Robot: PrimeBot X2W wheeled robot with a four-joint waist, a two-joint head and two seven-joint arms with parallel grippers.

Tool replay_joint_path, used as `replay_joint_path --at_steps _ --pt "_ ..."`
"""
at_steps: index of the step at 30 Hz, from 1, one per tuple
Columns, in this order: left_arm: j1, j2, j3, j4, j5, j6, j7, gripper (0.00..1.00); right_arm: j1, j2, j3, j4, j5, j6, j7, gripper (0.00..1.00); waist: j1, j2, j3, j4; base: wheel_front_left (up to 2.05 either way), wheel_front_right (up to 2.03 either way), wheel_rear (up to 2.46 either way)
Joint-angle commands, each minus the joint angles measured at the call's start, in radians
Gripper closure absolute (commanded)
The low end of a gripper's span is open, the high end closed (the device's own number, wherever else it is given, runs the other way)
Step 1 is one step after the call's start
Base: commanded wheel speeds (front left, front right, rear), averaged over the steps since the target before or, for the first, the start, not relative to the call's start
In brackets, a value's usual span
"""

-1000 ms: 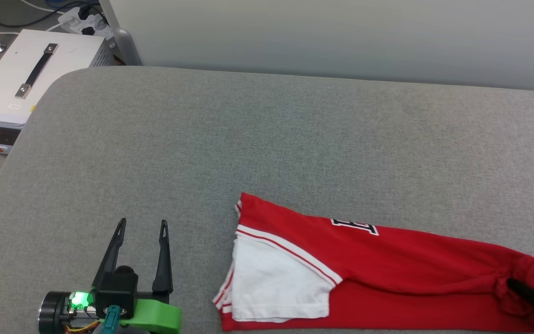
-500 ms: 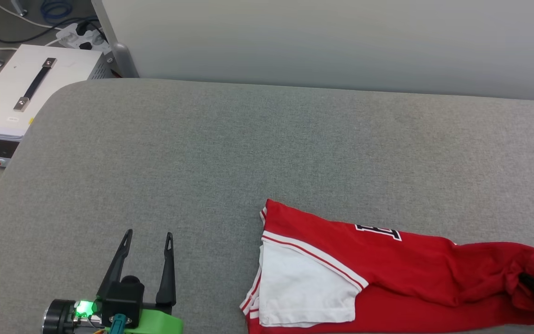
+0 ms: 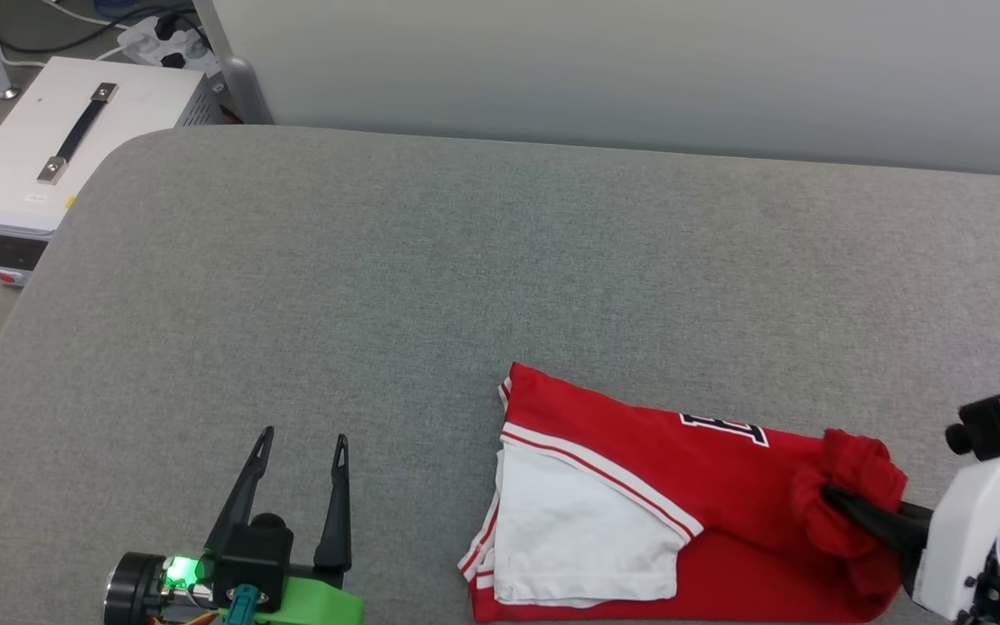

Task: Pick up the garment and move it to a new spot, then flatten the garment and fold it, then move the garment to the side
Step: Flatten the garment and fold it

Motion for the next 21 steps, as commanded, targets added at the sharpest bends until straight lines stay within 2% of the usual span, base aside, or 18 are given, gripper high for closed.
replay_joint_path --at_steps 1,11,17,21 --pt "-0.026 -0.009 -0.005 0.005 0.011 -0.002 -0.006 0.00 -0.053 0.030 0.028 -0.016 -0.015 -0.001 0.019 1.00 0.0000 0.0000 0.016 0.016 0.00 0.00 0.00" --pt "-0.054 -0.014 -0.019 0.011 0.011 0.002 -0.006 0.00 -0.238 0.129 0.222 0.037 -0.091 -0.001 0.067 1.00 0.0000 0.0000 0.046 0.045 0.00 0.00 0.00" --pt "-0.079 -0.019 -0.027 0.012 0.011 0.005 -0.006 0.00 -0.374 0.206 0.362 0.152 -0.153 -0.001 0.034 1.00 0.0000 0.0000 0.071 0.060 0.00 0.00 0.00" --pt "-0.093 -0.025 -0.032 0.013 0.009 0.006 -0.006 0.00 -0.441 0.254 0.410 0.240 -0.185 -0.001 -0.014 1.00 0.0000 0.0000 0.088 0.066 0.00 0.00 0.00"
